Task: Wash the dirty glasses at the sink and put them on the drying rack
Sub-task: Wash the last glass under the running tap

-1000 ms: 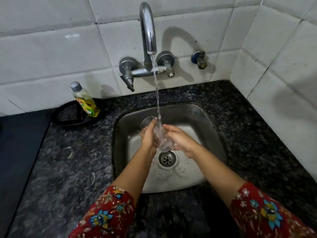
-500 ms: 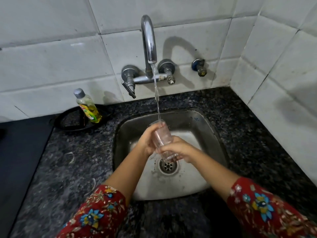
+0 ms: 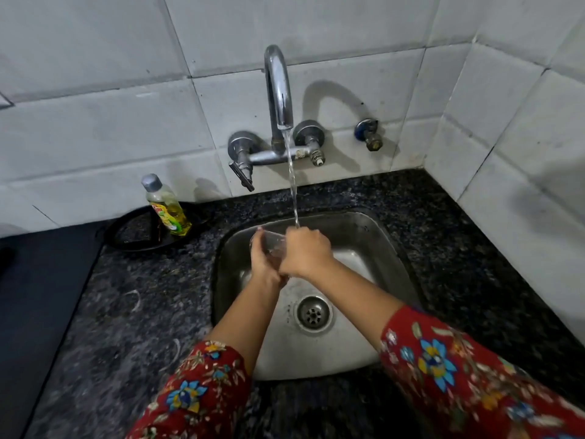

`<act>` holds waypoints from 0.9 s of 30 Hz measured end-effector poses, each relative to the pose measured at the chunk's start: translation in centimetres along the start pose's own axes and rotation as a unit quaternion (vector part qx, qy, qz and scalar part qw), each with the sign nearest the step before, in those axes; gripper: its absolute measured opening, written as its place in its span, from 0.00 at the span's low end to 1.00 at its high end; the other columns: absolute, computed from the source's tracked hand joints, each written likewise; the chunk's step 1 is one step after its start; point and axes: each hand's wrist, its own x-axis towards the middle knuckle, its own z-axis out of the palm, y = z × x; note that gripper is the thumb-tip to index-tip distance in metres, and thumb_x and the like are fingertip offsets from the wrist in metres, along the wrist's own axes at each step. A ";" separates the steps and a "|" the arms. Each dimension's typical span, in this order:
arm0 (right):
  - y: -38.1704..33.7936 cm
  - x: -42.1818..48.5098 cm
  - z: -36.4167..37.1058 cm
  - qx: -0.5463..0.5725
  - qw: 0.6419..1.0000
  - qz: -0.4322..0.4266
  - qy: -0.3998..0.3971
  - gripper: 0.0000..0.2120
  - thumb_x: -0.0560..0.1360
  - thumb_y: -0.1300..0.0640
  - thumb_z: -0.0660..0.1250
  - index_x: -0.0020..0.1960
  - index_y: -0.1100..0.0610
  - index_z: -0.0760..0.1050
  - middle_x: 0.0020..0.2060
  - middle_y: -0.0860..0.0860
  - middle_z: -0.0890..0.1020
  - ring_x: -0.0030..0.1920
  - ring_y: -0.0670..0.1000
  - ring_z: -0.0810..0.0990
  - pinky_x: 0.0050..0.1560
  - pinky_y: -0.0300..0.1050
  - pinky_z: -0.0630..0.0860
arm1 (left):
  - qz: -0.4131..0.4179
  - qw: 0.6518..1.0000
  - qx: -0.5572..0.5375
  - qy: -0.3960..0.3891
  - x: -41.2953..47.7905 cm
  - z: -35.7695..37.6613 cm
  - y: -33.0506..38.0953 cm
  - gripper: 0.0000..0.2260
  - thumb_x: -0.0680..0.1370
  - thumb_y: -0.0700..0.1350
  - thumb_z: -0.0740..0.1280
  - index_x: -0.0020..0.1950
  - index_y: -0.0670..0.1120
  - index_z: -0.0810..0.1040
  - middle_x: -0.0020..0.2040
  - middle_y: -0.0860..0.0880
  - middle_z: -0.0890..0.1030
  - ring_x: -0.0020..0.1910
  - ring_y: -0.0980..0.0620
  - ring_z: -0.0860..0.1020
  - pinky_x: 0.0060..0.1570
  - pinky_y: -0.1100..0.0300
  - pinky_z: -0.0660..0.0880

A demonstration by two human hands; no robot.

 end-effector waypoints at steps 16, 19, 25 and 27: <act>5.3 -1.5 3.0 0.539 0.792 0.133 -0.253 0.16 0.67 0.63 0.72 0.54 0.60 0.76 0.39 0.55 0.81 0.33 0.50 0.79 0.29 0.38 0.76 | -0.016 0.992 0.121 -0.014 -2.3 1.5 -1.0 0.12 0.75 0.52 0.68 0.49 0.43 0.76 0.42 0.43 0.78 0.43 0.45 0.77 0.54 0.47 0.75; 5.6 -0.6 1.8 0.500 0.809 0.106 -0.291 0.16 0.65 0.59 0.75 0.51 0.62 0.79 0.42 0.59 0.83 0.34 0.50 0.78 0.36 0.40 0.75 | -0.068 0.996 0.063 0.008 -3.4 1.0 -0.6 0.26 0.77 0.60 0.62 0.53 0.35 0.74 0.43 0.35 0.79 0.52 0.39 0.78 0.54 0.47 0.73; 2.3 0.5 0.0 0.269 0.955 0.048 -0.114 0.13 0.61 0.55 0.77 0.41 0.56 0.77 0.34 0.51 0.82 0.33 0.50 0.81 0.33 0.42 0.79 | -0.045 0.991 -0.084 0.094 -2.1 0.1 -1.3 0.26 0.73 0.60 0.68 0.59 0.41 0.78 0.39 0.41 0.82 0.41 0.44 0.82 0.46 0.54 0.79; 2.4 0.5 -0.2 0.246 0.963 0.048 -0.095 0.17 0.59 0.53 0.78 0.44 0.55 0.76 0.39 0.52 0.83 0.39 0.52 0.83 0.40 0.47 0.82 | -0.026 0.994 -0.076 0.068 -1.9 0.3 -1.0 0.25 0.72 0.60 0.68 0.57 0.41 0.79 0.37 0.40 0.83 0.40 0.44 0.81 0.47 0.53 0.79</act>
